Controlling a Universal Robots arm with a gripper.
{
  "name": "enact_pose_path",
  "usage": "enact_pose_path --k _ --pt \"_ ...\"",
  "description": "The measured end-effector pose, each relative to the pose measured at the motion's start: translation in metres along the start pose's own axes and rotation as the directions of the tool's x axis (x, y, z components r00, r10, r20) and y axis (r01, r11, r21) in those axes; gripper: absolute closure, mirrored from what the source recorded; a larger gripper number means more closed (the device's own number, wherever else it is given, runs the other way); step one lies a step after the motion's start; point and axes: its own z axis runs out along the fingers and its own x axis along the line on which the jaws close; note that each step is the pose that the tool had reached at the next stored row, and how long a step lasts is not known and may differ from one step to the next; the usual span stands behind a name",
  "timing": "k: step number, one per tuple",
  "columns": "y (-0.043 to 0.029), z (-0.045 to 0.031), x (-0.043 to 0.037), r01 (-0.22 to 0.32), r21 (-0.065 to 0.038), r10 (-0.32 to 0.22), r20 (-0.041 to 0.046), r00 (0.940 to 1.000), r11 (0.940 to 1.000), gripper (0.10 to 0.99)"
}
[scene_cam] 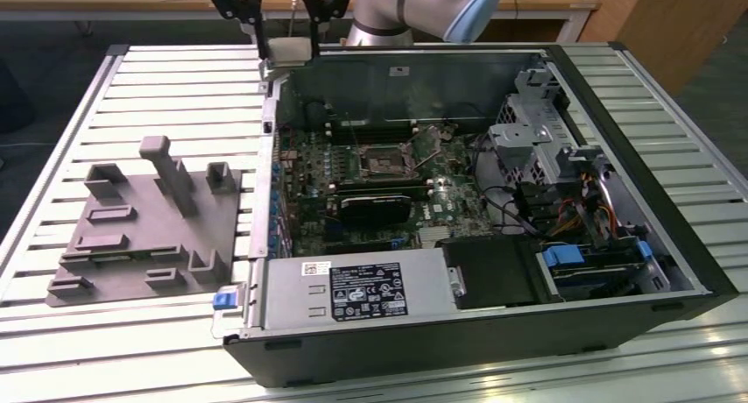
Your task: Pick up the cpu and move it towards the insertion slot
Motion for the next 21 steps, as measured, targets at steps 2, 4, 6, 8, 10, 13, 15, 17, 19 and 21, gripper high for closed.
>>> enact_pose_path --k 2,4,6,8,10,13,15,17,19,21 --pt "0.0019 0.0005 -0.0029 0.000 0.000 0.000 -0.0001 1.0000 1.0000 0.553" --pt "0.0041 0.0010 -0.0057 0.000 0.000 0.000 0.0000 1.0000 1.0000 0.553" --pt "0.0063 0.0016 -0.0084 0.000 -0.001 0.000 0.0000 1.0000 1.0000 0.553" --pt "0.0084 0.0024 -0.0118 -0.001 -0.001 0.001 0.0000 1.0000 1.0000 0.553" --pt "0.0103 0.0032 -0.0158 -0.001 -0.001 0.001 0.0000 1.0000 1.0000 0.553" --pt "0.0129 0.0045 -0.0227 -0.001 -0.001 0.001 0.0001 1.0000 1.0000 0.553" --pt "0.0148 0.0054 -0.0277 -0.001 -0.001 0.001 0.0001 1.0000 1.0000 0.553" --pt "0.0169 0.0062 -0.0325 -0.001 -0.001 0.001 0.0000 1.0000 1.0000 0.553" --pt "0.0190 0.0070 -0.0373 -0.001 -0.001 0.001 0.0001 1.0000 1.0000 0.553" --pt "0.0211 0.0079 -0.0418 -0.001 -0.001 0.001 0.0002 1.0000 1.0000 0.553"
